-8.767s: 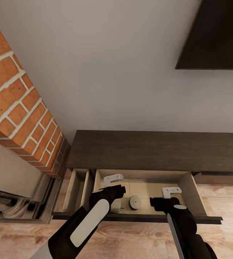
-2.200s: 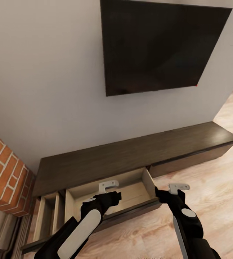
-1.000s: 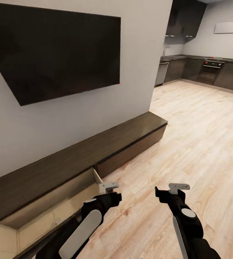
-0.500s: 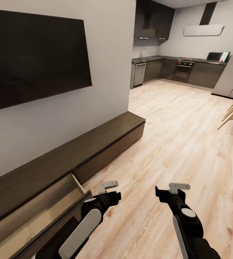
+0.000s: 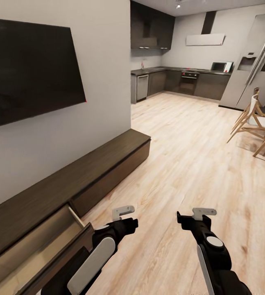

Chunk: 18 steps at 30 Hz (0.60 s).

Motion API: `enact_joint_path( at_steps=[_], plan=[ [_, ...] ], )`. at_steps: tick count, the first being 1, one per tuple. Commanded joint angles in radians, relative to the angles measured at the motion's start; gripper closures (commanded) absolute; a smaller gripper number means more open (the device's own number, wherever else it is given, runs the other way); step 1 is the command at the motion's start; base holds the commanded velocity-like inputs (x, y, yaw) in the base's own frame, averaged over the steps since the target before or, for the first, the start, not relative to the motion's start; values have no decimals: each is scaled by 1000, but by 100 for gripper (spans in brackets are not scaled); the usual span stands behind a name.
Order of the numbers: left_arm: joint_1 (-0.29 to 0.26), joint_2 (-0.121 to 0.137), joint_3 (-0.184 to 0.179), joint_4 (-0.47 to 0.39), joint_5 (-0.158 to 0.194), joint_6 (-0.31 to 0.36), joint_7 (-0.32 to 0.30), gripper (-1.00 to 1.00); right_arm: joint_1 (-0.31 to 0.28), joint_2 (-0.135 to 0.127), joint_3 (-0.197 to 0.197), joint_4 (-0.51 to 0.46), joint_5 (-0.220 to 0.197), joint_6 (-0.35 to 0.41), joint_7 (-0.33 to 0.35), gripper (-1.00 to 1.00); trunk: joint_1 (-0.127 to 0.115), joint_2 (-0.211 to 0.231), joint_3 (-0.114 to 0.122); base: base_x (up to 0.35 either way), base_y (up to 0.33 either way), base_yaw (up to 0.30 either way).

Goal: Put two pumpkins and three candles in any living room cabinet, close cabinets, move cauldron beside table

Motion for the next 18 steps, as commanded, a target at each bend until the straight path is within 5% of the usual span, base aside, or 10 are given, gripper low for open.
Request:
enact_joint_path(
  at_steps=[1,14,18],
  plan=[
    [-1,-1,0,1,6,3,7,-100,-1,0,0,-1,8,6,2,-100,0,-1,0,0,0,-240],
    [-1,-31,3,73,4,8,-42,-100,-3,1,-15,-1,8,-5,0,-100,0,-1,17,0,0,-227],
    [-1,-36,25,159,5,-8,-90,-100,-2,1,-16,-1,8,-14,-17,-100,0,-1,23,0,0,-198]
  ],
)
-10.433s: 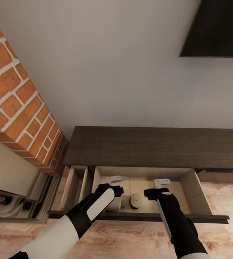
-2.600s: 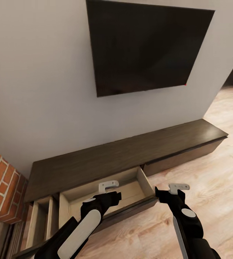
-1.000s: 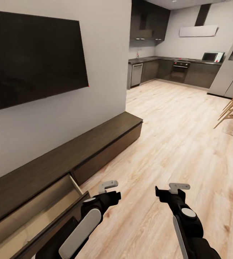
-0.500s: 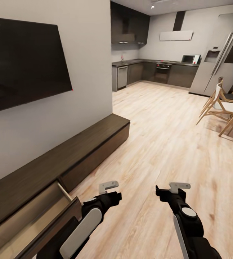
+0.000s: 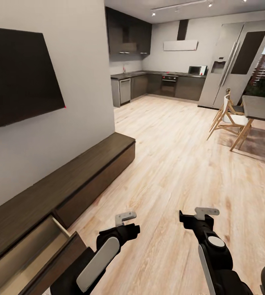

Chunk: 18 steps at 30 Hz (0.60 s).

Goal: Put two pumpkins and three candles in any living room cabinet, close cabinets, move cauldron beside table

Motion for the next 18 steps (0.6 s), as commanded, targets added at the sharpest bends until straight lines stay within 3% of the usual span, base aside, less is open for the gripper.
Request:
enact_joint_path(
  at_steps=[1,6,10,14,17,18],
  plan=[
    [-1,-2,13,33,3,-8,-39,-100,-1,0,0,-1,8,3,-14,-100,0,-1,1,0,0,-199],
    [-2,-8,36,89,2,-27,-151,-100,-10,-7,-1,-1,8,0,-45,-100,0,-1,8,0,0,-190],
    [0,-4,48,104,12,-34,-187,-100,-14,-8,-1,-1,8,-1,-50,-100,0,-1,14,0,0,-170],
    [33,-12,71,221,28,-40,-214,-100,-23,-11,-6,-1,8,16,-54,-100,-4,6,22,0,0,-186],
    [45,-14,76,221,59,-37,-218,-100,-35,-17,-16,-1,8,67,-54,-100,-4,6,27,0,0,-198],
    [50,-13,78,215,85,-37,-222,-100,-51,-23,-27,-1,8,99,-54,-100,0,-1,25,0,0,-203]
  ],
)
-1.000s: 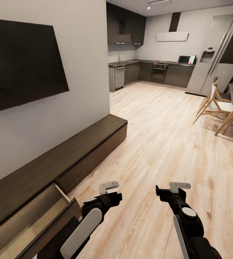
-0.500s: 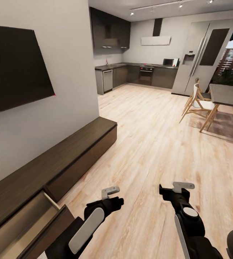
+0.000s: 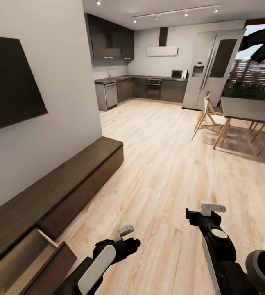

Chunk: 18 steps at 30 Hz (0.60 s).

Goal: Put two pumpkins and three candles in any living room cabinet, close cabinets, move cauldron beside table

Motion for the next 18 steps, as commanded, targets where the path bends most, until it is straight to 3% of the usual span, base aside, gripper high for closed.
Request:
enact_joint_path(
  at_steps=[1,2,5,6,18],
  plan=[
    [1,1,0,-2,19,0,6,-100,-11,-4,-11,-1,7,19,3,-100,4,-8,-3,0,0,-205],
    [5,5,4,17,40,-4,-15,-100,-48,-37,-79,-1,7,54,8,-100,8,-15,-5,0,0,-210],
    [5,3,6,71,45,-9,-53,-100,-81,-59,-126,-1,6,90,11,-100,19,-36,-10,0,0,-212],
    [-1,-1,32,150,45,-47,-85,-100,-102,-65,-160,-1,6,116,13,-100,23,-43,-12,0,0,-215],
    [-9,0,50,252,46,-161,-94,-100,-107,-60,-171,0,7,118,7,-100,69,-127,-33,0,0,-220]
  ],
)
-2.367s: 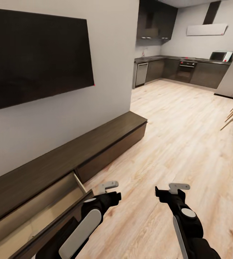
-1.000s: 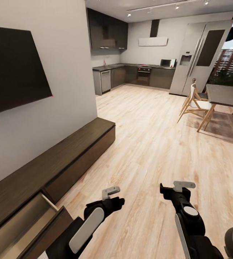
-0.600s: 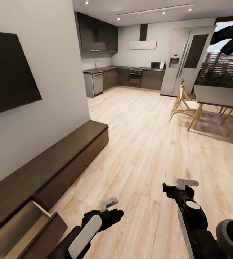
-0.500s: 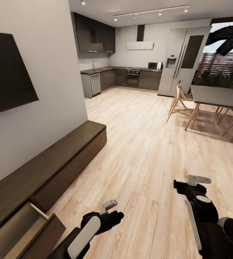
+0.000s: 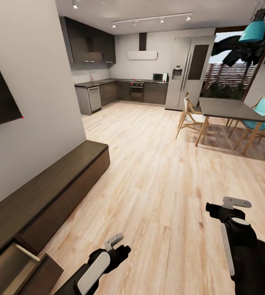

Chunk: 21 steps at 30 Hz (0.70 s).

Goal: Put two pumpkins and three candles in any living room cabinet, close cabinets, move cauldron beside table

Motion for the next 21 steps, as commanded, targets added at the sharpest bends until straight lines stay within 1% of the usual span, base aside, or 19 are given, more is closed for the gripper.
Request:
enact_joint_path(
  at_steps=[1,6,9,18,21],
  plan=[
    [-1,1,-1,0,6,-1,7,-100,-1,1,-1,-1,8,5,2,-100,4,-8,-3,0,0,-235],
    [-1,5,-1,1,6,-5,6,-100,0,2,-1,-1,7,5,2,-100,23,-43,-12,0,0,-236],
    [-1,2,-6,-10,6,-5,7,-100,-3,1,-1,-1,7,5,0,-100,35,-64,-18,0,0,-238],
    [-1,12,-3,-15,5,-5,5,-100,-20,-6,-9,-1,8,5,0,-100,69,-127,-35,0,0,-239],
    [-1,20,-3,-15,4,-5,7,-100,-21,-6,-11,-1,8,4,-5,-100,81,-148,-40,0,0,-240]
  ],
)
